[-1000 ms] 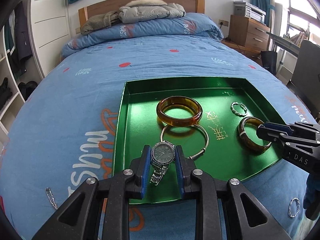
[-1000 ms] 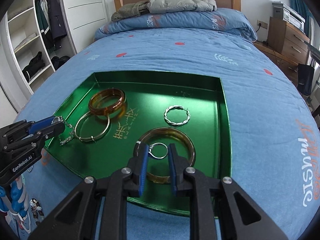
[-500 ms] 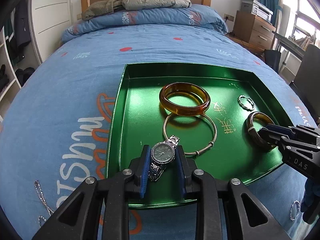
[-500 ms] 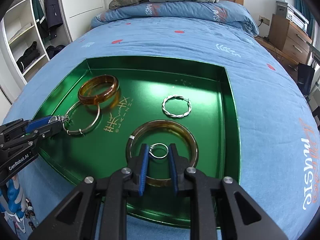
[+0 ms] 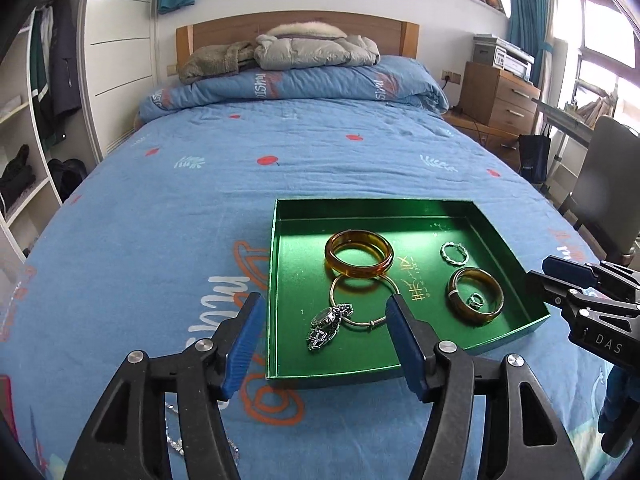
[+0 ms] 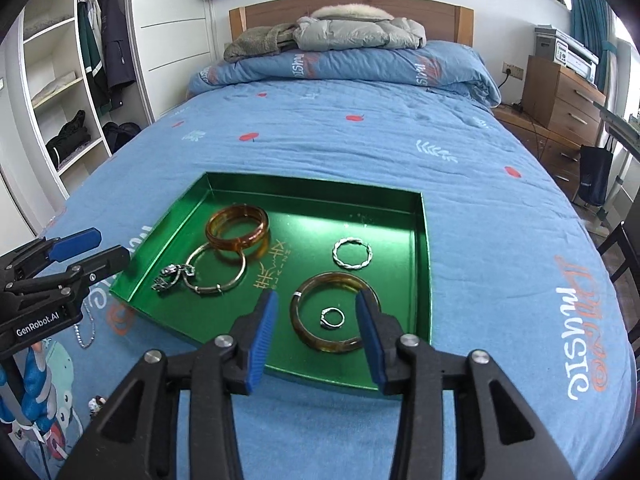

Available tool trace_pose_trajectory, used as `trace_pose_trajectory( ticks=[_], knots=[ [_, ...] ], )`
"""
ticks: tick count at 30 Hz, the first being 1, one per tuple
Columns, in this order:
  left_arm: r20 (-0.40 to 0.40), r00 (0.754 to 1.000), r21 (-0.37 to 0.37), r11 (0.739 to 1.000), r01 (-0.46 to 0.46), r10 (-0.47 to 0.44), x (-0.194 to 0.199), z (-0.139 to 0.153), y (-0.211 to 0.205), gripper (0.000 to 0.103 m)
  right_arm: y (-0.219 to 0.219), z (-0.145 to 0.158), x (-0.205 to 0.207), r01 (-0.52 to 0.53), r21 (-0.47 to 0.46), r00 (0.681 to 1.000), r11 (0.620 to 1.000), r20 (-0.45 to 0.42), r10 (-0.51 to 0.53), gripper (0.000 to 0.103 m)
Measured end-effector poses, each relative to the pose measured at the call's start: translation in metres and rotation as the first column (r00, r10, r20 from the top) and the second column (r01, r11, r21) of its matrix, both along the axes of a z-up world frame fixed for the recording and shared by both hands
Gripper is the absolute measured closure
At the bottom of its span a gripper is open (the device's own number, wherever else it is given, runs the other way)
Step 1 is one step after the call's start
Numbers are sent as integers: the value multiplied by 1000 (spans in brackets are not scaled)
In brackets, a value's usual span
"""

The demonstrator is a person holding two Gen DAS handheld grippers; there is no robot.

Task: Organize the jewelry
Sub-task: 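Open both tools to release the ring and watch in the tray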

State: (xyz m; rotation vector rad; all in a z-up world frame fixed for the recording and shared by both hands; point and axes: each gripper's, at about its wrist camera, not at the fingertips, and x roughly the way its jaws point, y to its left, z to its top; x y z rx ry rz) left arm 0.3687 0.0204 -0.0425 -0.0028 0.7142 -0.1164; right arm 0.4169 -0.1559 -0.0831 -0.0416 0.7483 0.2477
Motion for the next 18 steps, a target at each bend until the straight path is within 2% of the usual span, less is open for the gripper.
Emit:
trace_pose_trajectory(
  ticks=[9,18],
  knots=[
    [112,994,-11,1000,-11,12,-70,51,9,32,5,50,-77,-5,15,996,1000,94,3,60],
    [167,985,-1,999,-48,48,-135,68,17,24,0,80,-156,8,9,986,1000,165,-10,60]
  ],
)
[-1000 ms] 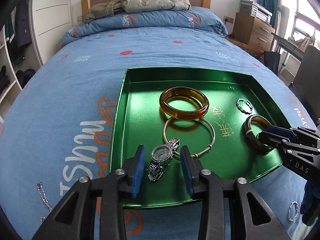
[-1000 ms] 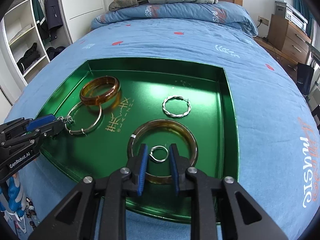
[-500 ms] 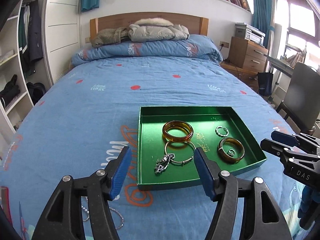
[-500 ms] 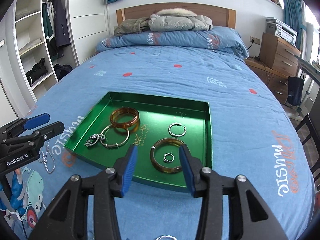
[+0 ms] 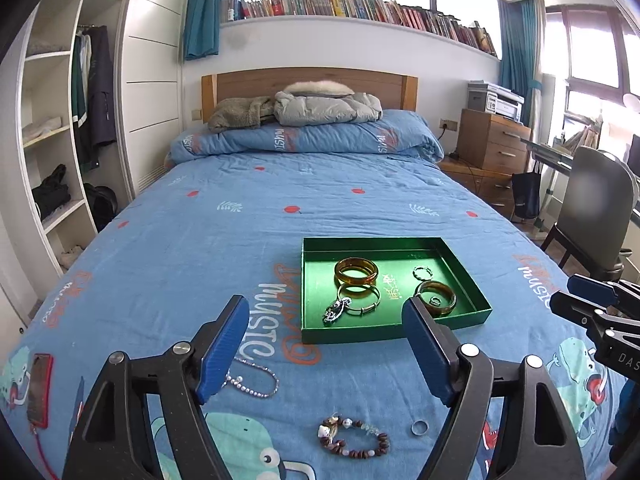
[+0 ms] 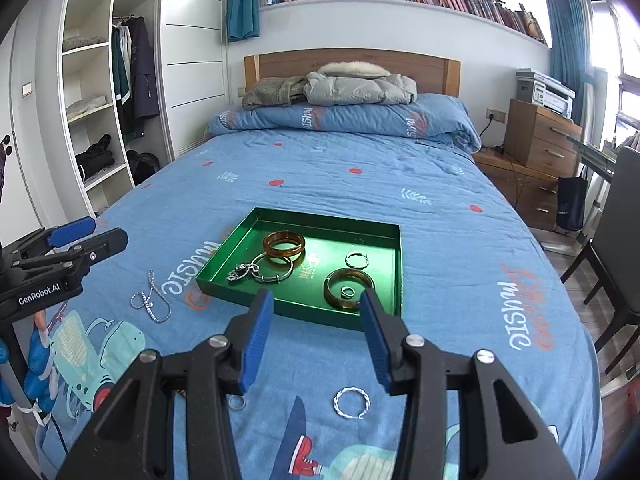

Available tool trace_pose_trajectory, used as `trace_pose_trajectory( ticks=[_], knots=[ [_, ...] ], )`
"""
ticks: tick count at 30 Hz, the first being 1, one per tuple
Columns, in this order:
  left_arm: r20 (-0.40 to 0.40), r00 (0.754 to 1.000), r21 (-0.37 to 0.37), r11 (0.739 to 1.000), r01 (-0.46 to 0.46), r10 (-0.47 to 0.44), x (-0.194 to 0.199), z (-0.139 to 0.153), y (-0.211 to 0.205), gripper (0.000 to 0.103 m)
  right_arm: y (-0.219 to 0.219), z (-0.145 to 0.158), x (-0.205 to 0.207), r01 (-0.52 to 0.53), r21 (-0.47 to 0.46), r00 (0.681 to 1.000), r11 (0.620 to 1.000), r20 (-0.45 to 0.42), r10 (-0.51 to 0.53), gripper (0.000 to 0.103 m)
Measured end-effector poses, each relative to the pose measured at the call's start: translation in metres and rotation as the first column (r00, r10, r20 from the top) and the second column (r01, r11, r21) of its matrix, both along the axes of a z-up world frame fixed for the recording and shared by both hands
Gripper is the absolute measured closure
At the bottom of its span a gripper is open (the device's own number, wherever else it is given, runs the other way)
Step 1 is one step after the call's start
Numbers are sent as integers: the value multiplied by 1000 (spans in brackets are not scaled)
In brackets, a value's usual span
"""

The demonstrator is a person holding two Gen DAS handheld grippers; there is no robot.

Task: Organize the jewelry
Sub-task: 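Open both tools to release the ring and watch in the tray, then withdraw both tools from the tray toward the remaining jewelry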

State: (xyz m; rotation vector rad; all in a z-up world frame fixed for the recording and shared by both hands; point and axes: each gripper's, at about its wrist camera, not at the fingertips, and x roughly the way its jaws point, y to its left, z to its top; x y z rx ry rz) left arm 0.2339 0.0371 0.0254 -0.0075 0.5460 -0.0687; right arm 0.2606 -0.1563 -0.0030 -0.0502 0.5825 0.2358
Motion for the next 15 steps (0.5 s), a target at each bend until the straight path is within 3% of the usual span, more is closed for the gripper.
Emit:
trace_pose_trajectory(
  ticks=[15],
  knots=[
    [8,1000,37,999,-24,23,-91,1,-1,21,-14,21,-118,29,25,997,999,72,-31,57]
  ],
)
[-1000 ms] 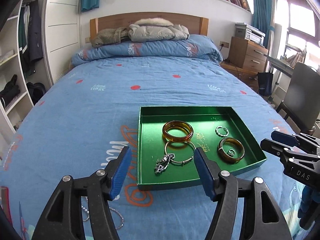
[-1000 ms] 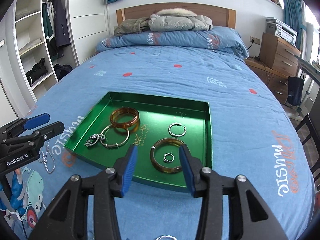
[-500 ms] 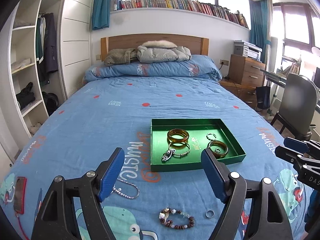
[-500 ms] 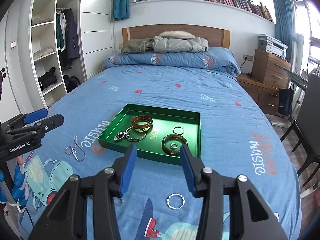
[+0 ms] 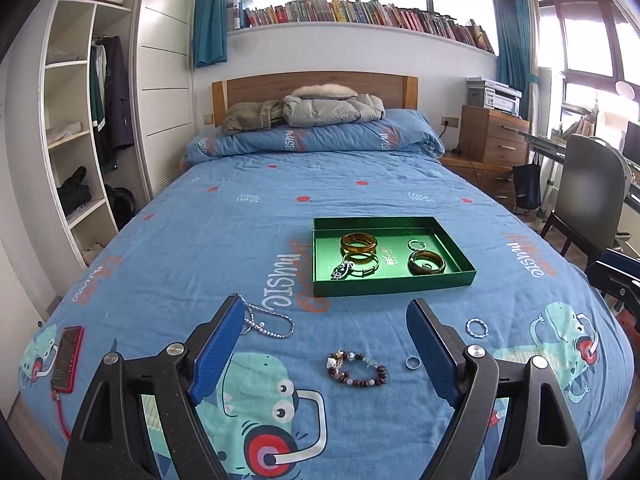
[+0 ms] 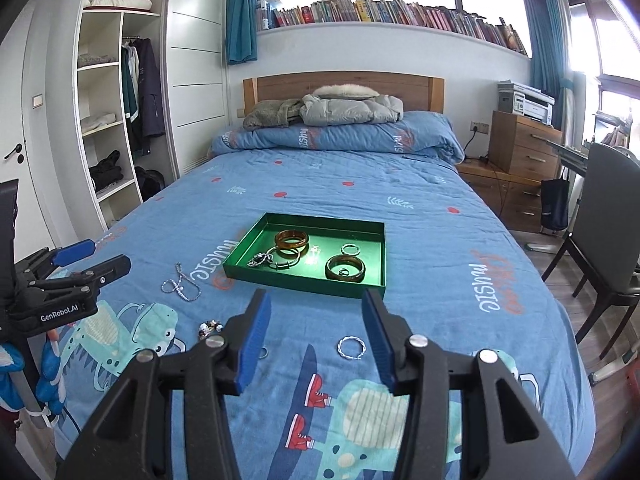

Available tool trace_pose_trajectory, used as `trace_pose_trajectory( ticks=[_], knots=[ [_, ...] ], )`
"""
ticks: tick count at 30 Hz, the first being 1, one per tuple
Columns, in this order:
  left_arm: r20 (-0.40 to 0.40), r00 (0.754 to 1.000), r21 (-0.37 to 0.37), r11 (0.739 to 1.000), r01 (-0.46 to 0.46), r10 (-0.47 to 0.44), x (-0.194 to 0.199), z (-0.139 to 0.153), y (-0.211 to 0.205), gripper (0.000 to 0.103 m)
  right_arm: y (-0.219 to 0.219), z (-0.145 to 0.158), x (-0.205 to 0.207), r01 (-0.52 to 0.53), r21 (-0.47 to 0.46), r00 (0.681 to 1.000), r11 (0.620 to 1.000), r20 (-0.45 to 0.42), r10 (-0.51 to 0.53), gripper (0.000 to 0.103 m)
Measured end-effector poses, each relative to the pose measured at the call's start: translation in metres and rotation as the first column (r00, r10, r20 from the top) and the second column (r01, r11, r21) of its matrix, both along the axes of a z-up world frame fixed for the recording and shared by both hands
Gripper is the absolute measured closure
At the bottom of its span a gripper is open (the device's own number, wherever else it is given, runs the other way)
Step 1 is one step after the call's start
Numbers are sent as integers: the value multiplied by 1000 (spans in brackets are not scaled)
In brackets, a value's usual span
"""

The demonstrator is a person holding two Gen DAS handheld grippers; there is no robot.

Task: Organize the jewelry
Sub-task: 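Withdraw both tools from the tray toward the remaining jewelry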

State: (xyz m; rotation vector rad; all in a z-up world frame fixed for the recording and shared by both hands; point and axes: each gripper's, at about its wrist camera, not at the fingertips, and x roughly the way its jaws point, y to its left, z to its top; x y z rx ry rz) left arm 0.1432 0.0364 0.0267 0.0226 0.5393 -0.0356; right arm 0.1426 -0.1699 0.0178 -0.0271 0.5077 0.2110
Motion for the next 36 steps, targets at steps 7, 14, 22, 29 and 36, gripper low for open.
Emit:
trace_pose_trajectory(
  ticks=[7,14,22,29,36],
  knots=[
    [14,999,4,1000,-29,29,-31,4,0,19,-8,1,-35,11,8,1000,1000,19,-11,57],
    [53,996,35,996,-77,75,-56,12,0,18,-23,-2,-55,41,28,999,999,21,-41,56],
    [76,993,33,995,-96,93,-70,20,-1,17,-35,-2,-67,67,41,997,997,25,-68,56],
    [83,992,46,994,-99,95,-76,18,-5,17,-35,-3,-71,70,39,997,997,31,-71,55],
    [73,991,47,993,-113,109,-77,12,0,17,-39,-7,-74,79,52,997,996,22,-80,55]
  ],
)
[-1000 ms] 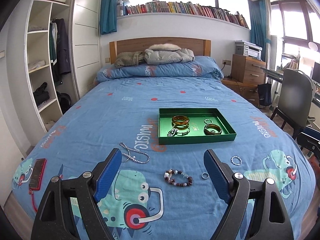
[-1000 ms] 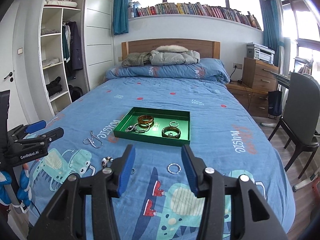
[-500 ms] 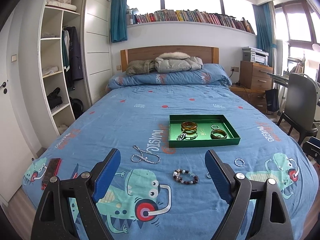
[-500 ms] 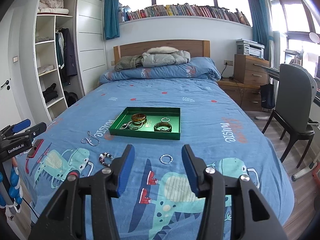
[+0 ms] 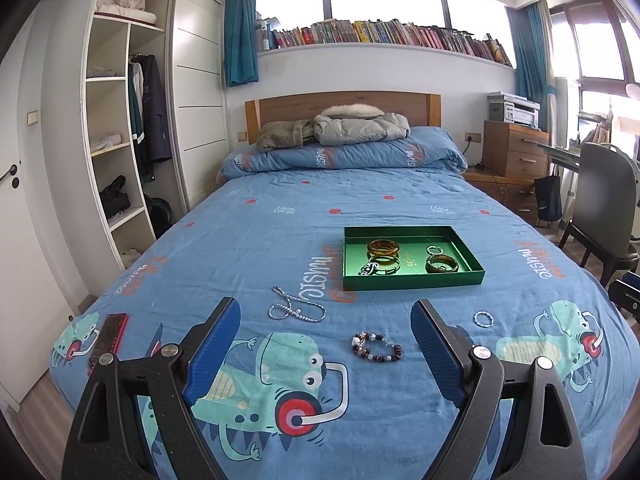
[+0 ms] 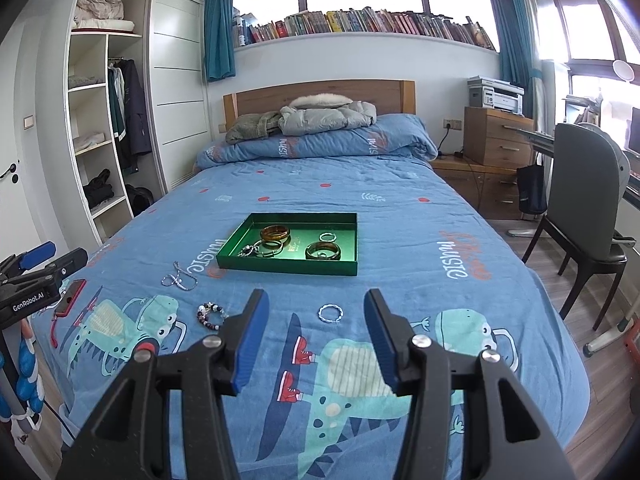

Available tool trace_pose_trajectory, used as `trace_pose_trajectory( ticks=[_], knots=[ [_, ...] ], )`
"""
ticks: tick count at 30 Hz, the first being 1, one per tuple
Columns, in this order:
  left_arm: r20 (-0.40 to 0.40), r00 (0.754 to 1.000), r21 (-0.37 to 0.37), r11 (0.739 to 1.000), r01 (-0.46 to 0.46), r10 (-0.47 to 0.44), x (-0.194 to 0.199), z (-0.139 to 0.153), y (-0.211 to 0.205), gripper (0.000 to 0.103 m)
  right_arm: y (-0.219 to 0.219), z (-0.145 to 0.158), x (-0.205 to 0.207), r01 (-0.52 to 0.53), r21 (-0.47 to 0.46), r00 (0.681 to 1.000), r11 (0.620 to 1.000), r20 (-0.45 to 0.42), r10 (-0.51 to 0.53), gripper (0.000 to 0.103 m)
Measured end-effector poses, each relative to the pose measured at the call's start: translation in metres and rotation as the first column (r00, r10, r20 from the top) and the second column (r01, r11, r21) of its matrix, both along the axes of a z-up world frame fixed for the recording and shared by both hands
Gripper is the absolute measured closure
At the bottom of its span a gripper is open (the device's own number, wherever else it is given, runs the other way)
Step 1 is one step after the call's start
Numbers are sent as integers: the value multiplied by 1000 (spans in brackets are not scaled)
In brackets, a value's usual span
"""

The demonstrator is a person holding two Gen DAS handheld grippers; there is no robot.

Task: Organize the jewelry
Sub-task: 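Withdraw both tools from the tray toward the remaining jewelry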

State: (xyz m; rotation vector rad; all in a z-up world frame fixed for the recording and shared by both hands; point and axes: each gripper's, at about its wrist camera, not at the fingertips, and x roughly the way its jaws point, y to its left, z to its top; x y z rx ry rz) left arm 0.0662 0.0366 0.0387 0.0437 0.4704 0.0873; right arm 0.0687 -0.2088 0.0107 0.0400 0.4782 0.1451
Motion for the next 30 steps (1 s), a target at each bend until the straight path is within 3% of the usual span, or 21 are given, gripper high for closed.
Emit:
trace_pose_trajectory(
  ticks=[30],
  knots=[
    [-77,996,15,999,-51,52,24,-32,16,12,0,-29,22,35,-7,999,999,-11,-35,50]
  ],
)
